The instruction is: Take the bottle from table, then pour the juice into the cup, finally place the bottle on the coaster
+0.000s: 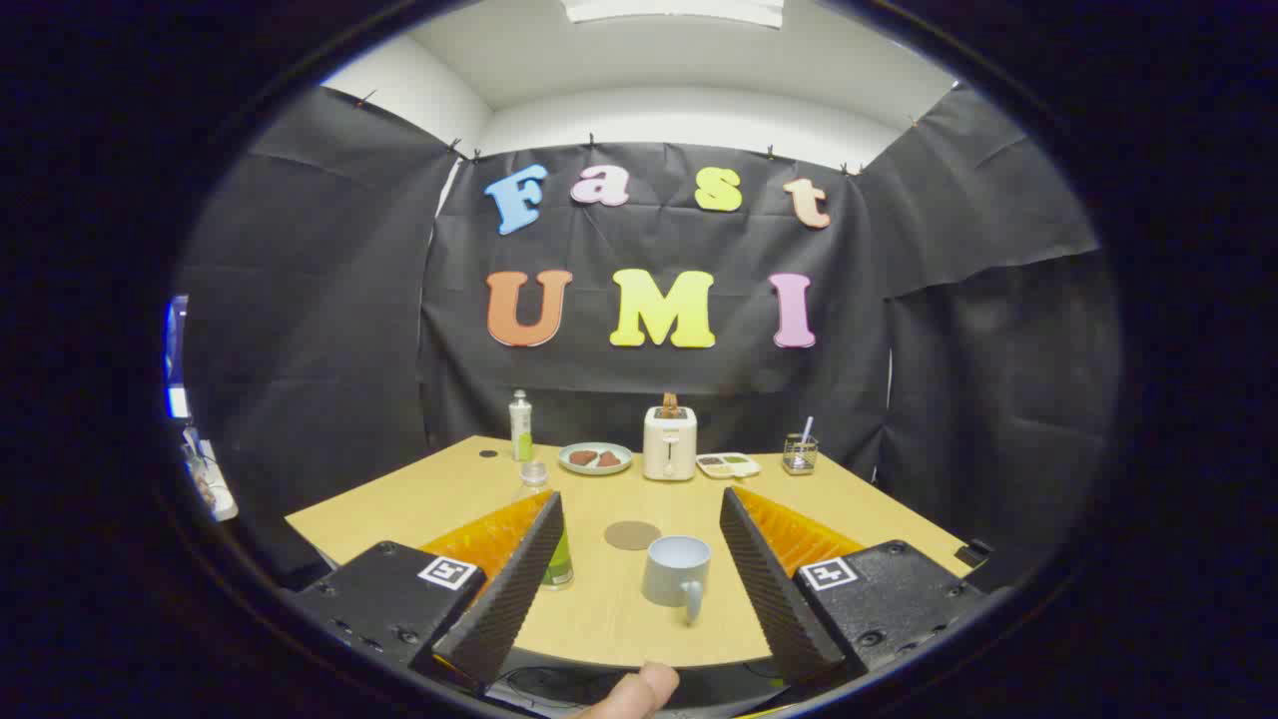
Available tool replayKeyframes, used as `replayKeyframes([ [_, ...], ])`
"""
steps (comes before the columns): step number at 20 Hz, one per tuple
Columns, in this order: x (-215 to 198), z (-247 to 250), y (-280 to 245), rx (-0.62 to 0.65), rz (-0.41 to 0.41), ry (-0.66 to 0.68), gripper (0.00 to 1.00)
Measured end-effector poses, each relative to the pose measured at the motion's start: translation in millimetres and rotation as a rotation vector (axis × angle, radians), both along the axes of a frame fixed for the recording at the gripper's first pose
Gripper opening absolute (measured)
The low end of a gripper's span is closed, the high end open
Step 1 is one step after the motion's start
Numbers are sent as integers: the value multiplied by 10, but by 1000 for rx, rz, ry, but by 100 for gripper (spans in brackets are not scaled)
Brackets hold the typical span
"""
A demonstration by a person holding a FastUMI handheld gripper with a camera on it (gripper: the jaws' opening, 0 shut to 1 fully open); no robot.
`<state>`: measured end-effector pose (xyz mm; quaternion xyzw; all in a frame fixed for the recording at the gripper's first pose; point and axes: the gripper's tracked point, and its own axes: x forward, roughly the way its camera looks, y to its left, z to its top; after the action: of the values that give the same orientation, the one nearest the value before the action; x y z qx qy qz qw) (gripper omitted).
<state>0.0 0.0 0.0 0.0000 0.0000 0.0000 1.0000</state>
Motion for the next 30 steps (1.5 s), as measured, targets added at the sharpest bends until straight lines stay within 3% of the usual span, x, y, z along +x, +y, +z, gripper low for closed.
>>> replayKeyframes([
  [16, -99, 47, -99, 48, -29, -34, 100],
  [30, 801, -591, 616, -8, 40, 30, 100],
])
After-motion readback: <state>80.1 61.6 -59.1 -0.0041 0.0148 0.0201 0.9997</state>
